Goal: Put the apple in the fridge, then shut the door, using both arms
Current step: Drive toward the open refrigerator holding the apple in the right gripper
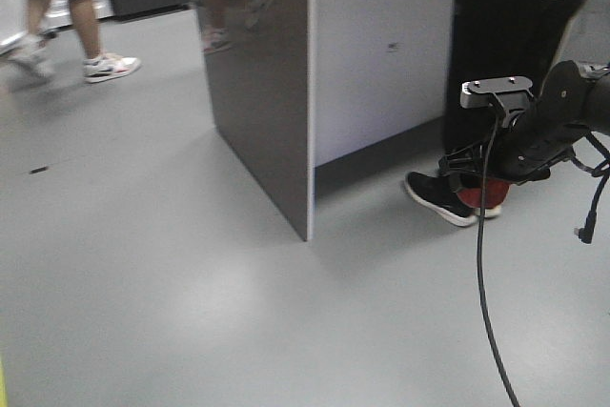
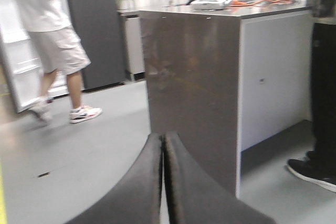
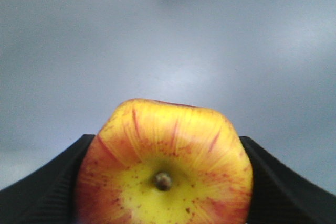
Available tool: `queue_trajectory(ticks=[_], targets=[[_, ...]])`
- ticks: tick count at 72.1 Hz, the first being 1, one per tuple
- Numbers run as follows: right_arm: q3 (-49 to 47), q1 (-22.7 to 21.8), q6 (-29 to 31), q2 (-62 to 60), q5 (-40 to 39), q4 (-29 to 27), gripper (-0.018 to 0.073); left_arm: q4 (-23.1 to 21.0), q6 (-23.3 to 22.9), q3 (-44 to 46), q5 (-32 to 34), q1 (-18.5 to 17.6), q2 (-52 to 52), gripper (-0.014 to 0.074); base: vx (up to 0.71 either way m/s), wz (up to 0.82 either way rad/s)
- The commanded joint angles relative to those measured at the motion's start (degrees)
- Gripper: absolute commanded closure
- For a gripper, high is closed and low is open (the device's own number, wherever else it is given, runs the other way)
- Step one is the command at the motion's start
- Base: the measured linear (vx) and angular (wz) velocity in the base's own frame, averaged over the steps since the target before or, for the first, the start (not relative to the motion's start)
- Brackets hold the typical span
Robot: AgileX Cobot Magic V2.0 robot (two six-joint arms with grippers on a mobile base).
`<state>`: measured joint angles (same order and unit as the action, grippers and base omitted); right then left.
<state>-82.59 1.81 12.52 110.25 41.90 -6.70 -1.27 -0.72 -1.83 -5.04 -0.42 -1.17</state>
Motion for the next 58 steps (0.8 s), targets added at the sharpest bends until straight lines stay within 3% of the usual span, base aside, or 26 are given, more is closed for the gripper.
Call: queue_trajectory(ticks=[1,58], targets=[[-1.50,0.00,0.52,-2.99,-2.07,-0.03,0.0385,-0.41,0.03,0.07,4.72,-0.33,-0.37,0.0603,0.00,0.53],[-1.50,0.00,0.52,-2.99,-2.07,-0.09,0.0385,-0.41,0.03,0.07,4.72,-0.33,-0.37,0.0603,0.07,0.33]])
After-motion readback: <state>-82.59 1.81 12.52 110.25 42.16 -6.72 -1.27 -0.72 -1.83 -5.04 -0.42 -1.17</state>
